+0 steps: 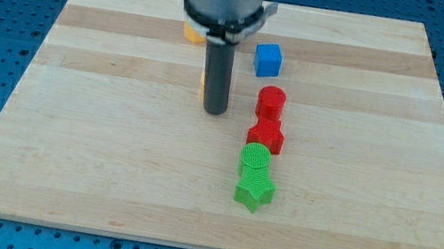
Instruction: Slide the yellow heart to the right side of the blue triangle
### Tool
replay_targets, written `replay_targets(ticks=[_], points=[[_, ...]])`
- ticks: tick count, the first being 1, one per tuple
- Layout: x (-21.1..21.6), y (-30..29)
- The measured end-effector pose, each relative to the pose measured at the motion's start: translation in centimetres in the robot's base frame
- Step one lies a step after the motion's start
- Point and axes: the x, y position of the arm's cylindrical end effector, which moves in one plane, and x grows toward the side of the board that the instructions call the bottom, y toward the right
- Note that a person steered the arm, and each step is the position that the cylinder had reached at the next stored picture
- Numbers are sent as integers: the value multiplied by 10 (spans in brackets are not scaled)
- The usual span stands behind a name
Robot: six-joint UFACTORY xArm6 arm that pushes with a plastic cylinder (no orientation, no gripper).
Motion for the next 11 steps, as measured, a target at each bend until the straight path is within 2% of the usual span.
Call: replay_targets(ticks=[2,3,4,5,6,7,11], points=[[-4,0],[36,-8],[36,-29],[-10,-30],[-23,-30],[-46,0],[-89,16]])
